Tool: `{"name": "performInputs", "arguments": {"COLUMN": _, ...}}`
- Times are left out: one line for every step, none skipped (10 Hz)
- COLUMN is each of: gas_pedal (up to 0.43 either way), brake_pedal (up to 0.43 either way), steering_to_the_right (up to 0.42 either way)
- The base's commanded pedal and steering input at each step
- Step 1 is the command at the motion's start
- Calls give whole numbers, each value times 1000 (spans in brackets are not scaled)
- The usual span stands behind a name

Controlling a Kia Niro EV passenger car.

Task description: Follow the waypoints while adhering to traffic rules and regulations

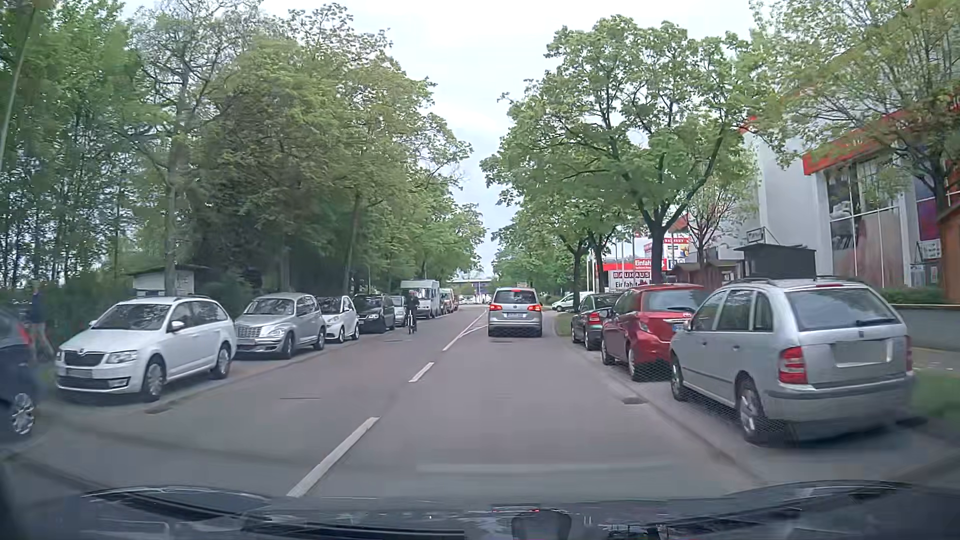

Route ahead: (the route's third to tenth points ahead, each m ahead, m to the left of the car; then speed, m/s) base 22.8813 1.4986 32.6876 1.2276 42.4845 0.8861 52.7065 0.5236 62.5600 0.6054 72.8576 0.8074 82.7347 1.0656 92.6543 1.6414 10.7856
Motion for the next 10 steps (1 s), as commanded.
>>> {"name": "performInputs", "arguments": {"gas_pedal": 0, "brake_pedal": 98, "steering_to_the_right": 0}}
{"name": "performInputs", "arguments": {"gas_pedal": 0, "brake_pedal": 116, "steering_to_the_right": 0}}
{"name": "performInputs", "arguments": {"gas_pedal": 0, "brake_pedal": 122, "steering_to_the_right": 1}}
{"name": "performInputs", "arguments": {"gas_pedal": 0, "brake_pedal": 128, "steering_to_the_right": 1}}
{"name": "performInputs", "arguments": {"gas_pedal": 0, "brake_pedal": 134, "steering_to_the_right": 2}}
{"name": "performInputs", "arguments": {"gas_pedal": 0, "brake_pedal": 140, "steering_to_the_right": 3}}
{"name": "performInputs", "arguments": {"gas_pedal": 0, "brake_pedal": 152, "steering_to_the_right": 4}}
{"name": "performInputs", "arguments": {"gas_pedal": 0, "brake_pedal": 171, "steering_to_the_right": 6}}
{"name": "performInputs", "arguments": {"gas_pedal": 0, "brake_pedal": 177, "steering_to_the_right": 8}}
{"name": "performInputs", "arguments": {"gas_pedal": 0, "brake_pedal": 183, "steering_to_the_right": 9}}
